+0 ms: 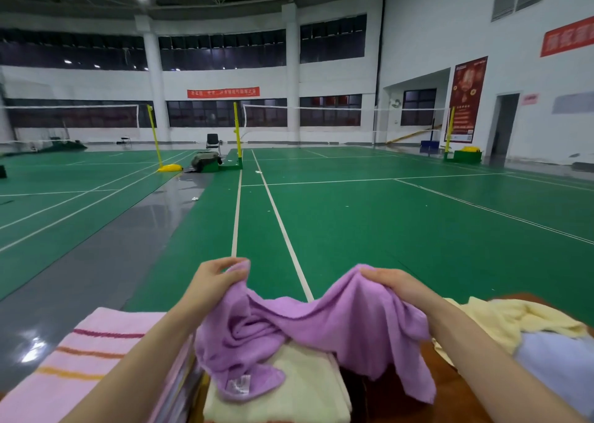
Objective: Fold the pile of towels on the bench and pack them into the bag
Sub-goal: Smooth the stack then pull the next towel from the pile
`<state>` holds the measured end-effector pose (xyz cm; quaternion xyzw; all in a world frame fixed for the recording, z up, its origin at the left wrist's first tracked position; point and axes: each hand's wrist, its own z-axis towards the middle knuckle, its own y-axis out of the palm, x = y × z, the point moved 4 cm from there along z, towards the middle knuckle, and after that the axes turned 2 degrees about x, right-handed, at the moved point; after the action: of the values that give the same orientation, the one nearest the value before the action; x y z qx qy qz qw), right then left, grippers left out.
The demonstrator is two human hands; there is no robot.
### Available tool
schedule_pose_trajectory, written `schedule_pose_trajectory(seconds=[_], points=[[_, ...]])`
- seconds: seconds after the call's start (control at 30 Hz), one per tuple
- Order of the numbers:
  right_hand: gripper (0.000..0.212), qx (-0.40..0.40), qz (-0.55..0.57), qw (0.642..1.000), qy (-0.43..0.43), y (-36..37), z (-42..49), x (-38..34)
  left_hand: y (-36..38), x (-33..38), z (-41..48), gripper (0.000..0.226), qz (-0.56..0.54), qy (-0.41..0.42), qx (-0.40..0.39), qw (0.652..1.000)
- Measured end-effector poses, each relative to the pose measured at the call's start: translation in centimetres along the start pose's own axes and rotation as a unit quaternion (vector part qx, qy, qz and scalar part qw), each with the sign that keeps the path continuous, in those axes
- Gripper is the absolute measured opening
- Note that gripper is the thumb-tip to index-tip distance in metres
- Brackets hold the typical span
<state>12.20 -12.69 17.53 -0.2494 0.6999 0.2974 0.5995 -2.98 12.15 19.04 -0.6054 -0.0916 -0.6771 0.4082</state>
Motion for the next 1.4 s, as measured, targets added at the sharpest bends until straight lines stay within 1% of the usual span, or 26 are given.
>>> schedule_pose_trajectory(seconds=[0.03,0.1,0.13,0.17,0.23,0.27,0.37,0.43,0.5,0.57,0.6,0.63,0.67,0.7,0.73,0.77,0.83,0.9,0.93,0.97,1.0,1.1,1.2,1.3,1.37,1.4], points=[[0.028,0.007,0.029,0.999,-0.020,0.9,0.2,-0.6,0.4,1.1,-0.3,0.007,-0.006,0.037,0.020,0.999],[0.030,0.059,0.017,0.996,-0.067,2.1,0.4,-1.9,0.9,2.8,-0.9,0.028,-0.016,0.094,0.080,0.992],[0.028,0.083,0.009,0.993,-0.089,2.7,0.3,-2.3,1.2,3.5,-1.5,0.032,-0.020,0.113,0.102,0.988],[0.024,0.086,0.016,0.991,-0.104,3.5,0.2,-2.7,1.7,4.2,-2.1,0.032,-0.026,0.130,0.110,0.985],[0.016,0.034,0.063,0.992,-0.103,5.7,0.0,-2.8,3.1,5.3,-3.6,0.023,-0.055,0.153,0.088,0.983],[0.016,0.003,0.097,0.991,-0.093,6.8,-0.1,-2.5,3.7,5.5,-4.3,0.021,-0.083,0.159,0.076,0.981],[0.023,-0.059,0.203,0.975,-0.069,9.6,-0.1,-1.6,5.3,5.2,-5.9,0.017,-0.204,0.129,0.070,0.968],[0.030,-0.086,0.281,0.954,-0.053,10.8,-0.1,-0.9,5.7,4.3,-6.4,0.022,-0.236,0.097,0.107,0.961],[0.038,-0.093,0.305,0.946,-0.055,11.8,-0.3,-0.1,5.9,3.3,-6.7,0.025,-0.279,0.064,0.132,0.949],[0.045,-0.094,0.276,0.953,-0.082,12.6,-0.7,0.7,6.1,2.5,-6.8,0.032,-0.347,0.019,0.128,0.929],[0.047,-0.092,0.243,0.960,-0.107,12.9,-0.8,1.0,6.2,2.2,-6.7,0.037,-0.383,-0.004,0.128,0.915],[0.047,-0.084,0.187,0.968,-0.144,13.0,-0.9,1.1,6.3,2.0,-6.7,0.039,-0.419,-0.022,0.125,0.899],[0.045,-0.065,0.103,0.974,-0.192,12.8,-1.0,1.2,6.4,1.9,-6.7,0.038,-0.451,-0.035,0.120,0.884],[0.039,-0.034,0.002,0.971,-0.238,12.6,-1.1,1.1,6.5,1.8,-6.7,0.036,-0.477,-0.044,0.115,0.870],[0.033,-0.003,-0.091,0.958,-0.273,12.5,-1.1,1.0,6.6,1.8,-6.7,0.035,-0.502,-0.049,0.110,0.856],[0.028,0.021,-0.157,0.944,-0.290,12.4,-1.0,0.9,6.6,1.7,-6.6,0.035,-0.524,-0.055,0.106,0.843],[0.024,0.049,-0.225,0.923,-0.308,12.1,-0.8,0.8,6.9,1.6,-6.5,0.035,-0.551,-0.059,0.096,0.827],[0.019,0.079,-0.269,0.904,-0.322,11.8,-0.5,0.5,7.1,1.5,-6.5,0.038,-0.539,-0.052,0.092,0.836],[0.021,0.092,-0.294,0.893,-0.328,11.6,-0.5,0.3,7.2,1.4,-6.5,0.038,-0.525,-0.050,0.090,0.845],[0.024,0.101,-0.307,0.885,-0.335,11.6,-0.5,0.2,7.2,1.1,-6.4,0.038,-0.510,-0.050,0.090,0.854],[0.026,0.111,-0.300,0.886,-0.336,11.5,-0.5,-0.1,7.3,0.8,-6.3,0.037,-0.496,-0.052,0.088,0.862],[0.019,0.111,-0.183,0.927,-0.309,11.3,-0.4,-0.6,7.6,0.3,-6.3,0.030,-0.469,-0.064,0.067,0.878],[0.012,0.109,-0.127,0.947,-0.274,11.5,0.2,-0.7,7.9,0.5,-6.7,0.031,-0.465,-0.057,0.051,0.882],[0.009,0.132,-0.106,0.951,-0.260,11.6,0.7,-0.5,7.8,0.5,-6.8,0.039,-0.475,-0.053,0.058,0.877],[0.011,0.138,-0.113,0.950,-0.258,11.6,0.8,-0.3,7.6,0.9,-6.8,0.045,-0.463,-0.041,0.069,0.883],[0.012,0.139,-0.114,0.949,-0.261,11.6,0.8,-0.2,7.5,1.2,-6.8,0.043,-0.452,-0.030,0.078,0.888]])
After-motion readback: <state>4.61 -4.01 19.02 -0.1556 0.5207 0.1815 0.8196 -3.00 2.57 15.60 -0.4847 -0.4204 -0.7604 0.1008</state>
